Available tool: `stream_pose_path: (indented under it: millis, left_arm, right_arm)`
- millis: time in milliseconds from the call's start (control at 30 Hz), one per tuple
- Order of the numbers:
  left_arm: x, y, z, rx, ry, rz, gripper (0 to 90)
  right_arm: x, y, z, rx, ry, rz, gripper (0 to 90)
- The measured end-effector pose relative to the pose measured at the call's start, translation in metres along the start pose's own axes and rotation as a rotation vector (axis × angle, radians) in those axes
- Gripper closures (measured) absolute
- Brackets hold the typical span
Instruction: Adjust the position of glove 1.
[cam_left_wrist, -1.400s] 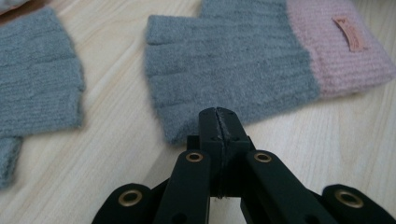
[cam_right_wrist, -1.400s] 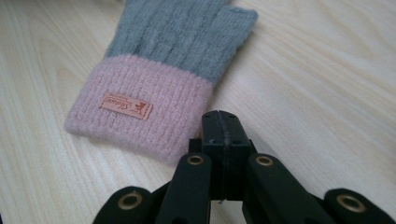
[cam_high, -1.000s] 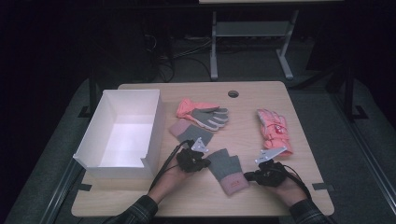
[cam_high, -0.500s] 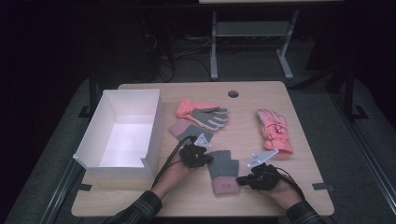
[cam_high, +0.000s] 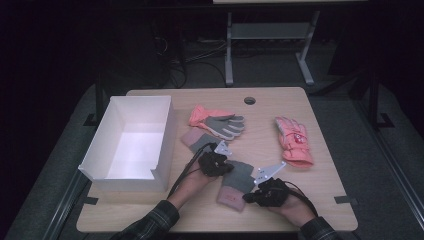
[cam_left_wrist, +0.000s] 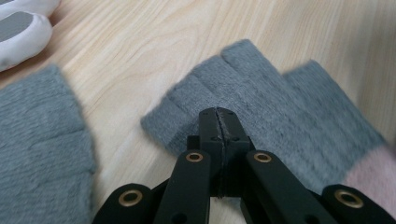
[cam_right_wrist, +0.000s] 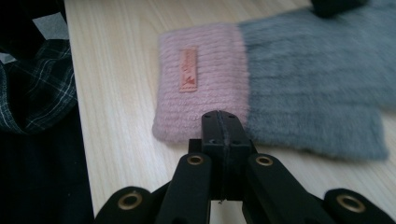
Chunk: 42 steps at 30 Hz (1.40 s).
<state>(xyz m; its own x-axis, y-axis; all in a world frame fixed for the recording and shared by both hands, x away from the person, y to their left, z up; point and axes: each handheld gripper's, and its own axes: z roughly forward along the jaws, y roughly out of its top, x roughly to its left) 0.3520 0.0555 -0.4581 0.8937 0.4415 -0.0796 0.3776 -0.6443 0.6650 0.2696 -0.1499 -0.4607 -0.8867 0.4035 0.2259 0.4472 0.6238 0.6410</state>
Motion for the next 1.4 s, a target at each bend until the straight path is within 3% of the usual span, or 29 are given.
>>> stream_pose_path:
  millis: [233, 533, 733, 833, 867, 900, 1000, 1033, 1067, 1167, 1367, 1400]
  left_arm:
    - [0.0, 0.005, 0.003, 0.021, -0.012, 0.031, 89.6]
    - [-0.005, 0.007, 0.007, 0.016, -0.031, 0.034, 89.6]
    - [-0.004, 0.007, 0.005, 0.01, -0.038, 0.033, 89.5]
    - [-0.004, 0.007, 0.001, -0.016, -0.04, 0.013, 89.5]
    - [-0.004, 0.007, -0.003, -0.029, -0.039, 0.007, 87.0]
    - [-0.004, 0.007, -0.003, -0.029, -0.039, 0.007, 84.8]
    - [-0.001, 0.007, -0.009, -0.033, -0.027, 0.02, 79.8]
    - [-0.001, 0.006, -0.01, -0.041, -0.026, 0.014, 73.8]
    - [0.0, 0.006, -0.013, -0.033, -0.02, 0.025, 73.8]
    - [0.001, 0.003, -0.017, -0.024, -0.01, 0.031, 66.2]
    - [0.006, -0.005, -0.029, -0.008, 0.036, 0.066, 51.8]
    - [0.007, -0.006, -0.031, -0.017, 0.046, 0.056, 51.7]
  right_arm:
    - [0.009, 0.014, 0.015, 0.001, 0.018, -0.042, 90.0]
    - [0.015, 0.029, 0.035, -0.005, 0.043, -0.075, 90.0]
    - [0.015, 0.028, 0.032, -0.01, 0.038, -0.065, 90.0]
    - [0.012, 0.025, 0.023, -0.032, 0.029, -0.044, 82.1]
    - [0.009, 0.021, 0.016, -0.05, 0.012, -0.029, 74.2]
    - [0.009, 0.021, 0.016, -0.05, 0.012, -0.029, 74.2]
    - [0.003, 0.013, 0.003, -0.075, -0.022, 0.002, 59.7]
    - [-0.001, 0.007, -0.004, -0.082, -0.056, 0.03, 46.8]
    - [-0.001, 0.007, -0.004, -0.082, -0.056, 0.03, 46.8]
    - [-0.006, -0.004, -0.017, -0.102, -0.119, 0.046, 33.8]
    - [-0.016, -0.032, -0.036, -0.104, -0.293, 0.08, 17.3]
    - [-0.018, -0.036, -0.038, -0.102, -0.306, 0.09, 16.1]
